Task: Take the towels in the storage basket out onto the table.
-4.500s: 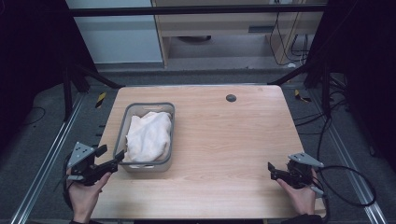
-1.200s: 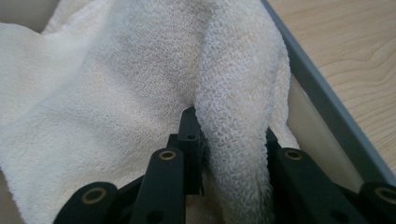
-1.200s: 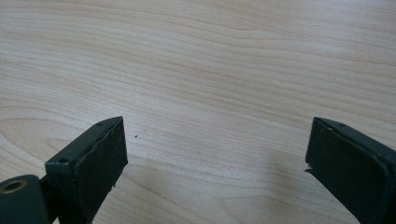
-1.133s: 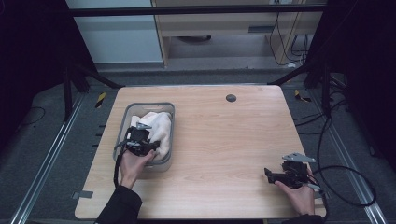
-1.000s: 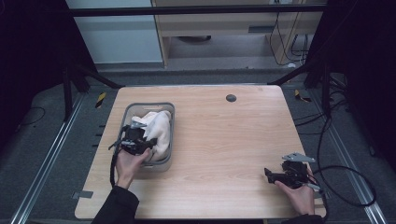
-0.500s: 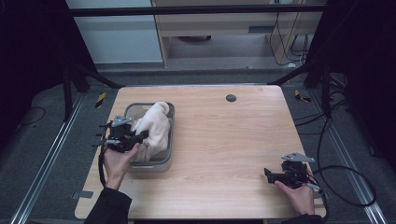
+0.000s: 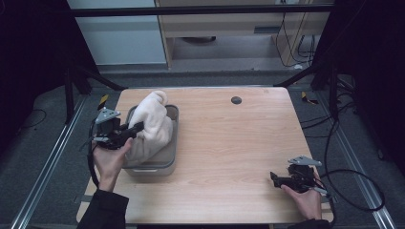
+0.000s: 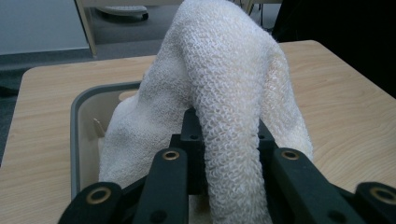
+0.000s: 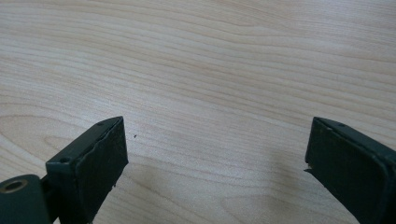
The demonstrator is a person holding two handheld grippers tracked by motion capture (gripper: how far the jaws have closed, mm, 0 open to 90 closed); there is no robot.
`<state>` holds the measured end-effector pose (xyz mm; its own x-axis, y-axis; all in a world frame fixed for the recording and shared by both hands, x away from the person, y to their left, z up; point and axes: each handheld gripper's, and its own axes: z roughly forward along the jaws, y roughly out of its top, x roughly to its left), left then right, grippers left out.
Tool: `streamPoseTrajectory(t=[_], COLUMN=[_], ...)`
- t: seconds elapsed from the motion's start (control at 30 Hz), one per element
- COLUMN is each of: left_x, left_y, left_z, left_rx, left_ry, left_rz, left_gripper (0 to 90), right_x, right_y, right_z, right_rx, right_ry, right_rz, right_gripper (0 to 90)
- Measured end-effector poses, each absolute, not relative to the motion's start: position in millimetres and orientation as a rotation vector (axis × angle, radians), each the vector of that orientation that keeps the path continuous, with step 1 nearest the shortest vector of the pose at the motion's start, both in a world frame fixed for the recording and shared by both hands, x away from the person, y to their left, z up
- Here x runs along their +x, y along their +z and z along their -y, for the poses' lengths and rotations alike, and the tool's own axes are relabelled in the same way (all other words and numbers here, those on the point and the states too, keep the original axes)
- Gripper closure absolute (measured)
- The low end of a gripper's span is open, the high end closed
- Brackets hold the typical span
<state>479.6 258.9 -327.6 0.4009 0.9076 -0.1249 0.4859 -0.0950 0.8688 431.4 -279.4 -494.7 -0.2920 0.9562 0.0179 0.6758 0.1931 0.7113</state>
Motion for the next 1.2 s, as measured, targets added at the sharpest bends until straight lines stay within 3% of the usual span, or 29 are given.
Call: streamPoseTrajectory(t=[1.2], left_x=[451.8], left_y=[-229.9], left_z=[-256.2], left_rx=[1.617], left_ry=[0.664], left_rz=[-1.063], left_gripper=[73.8], right_x=[431.7], right_y=[-494.6], right_z=[279.8], right_rx=[1.523], right_ry=[0.870], right_rz=[-2.044], right_gripper=[5.7])
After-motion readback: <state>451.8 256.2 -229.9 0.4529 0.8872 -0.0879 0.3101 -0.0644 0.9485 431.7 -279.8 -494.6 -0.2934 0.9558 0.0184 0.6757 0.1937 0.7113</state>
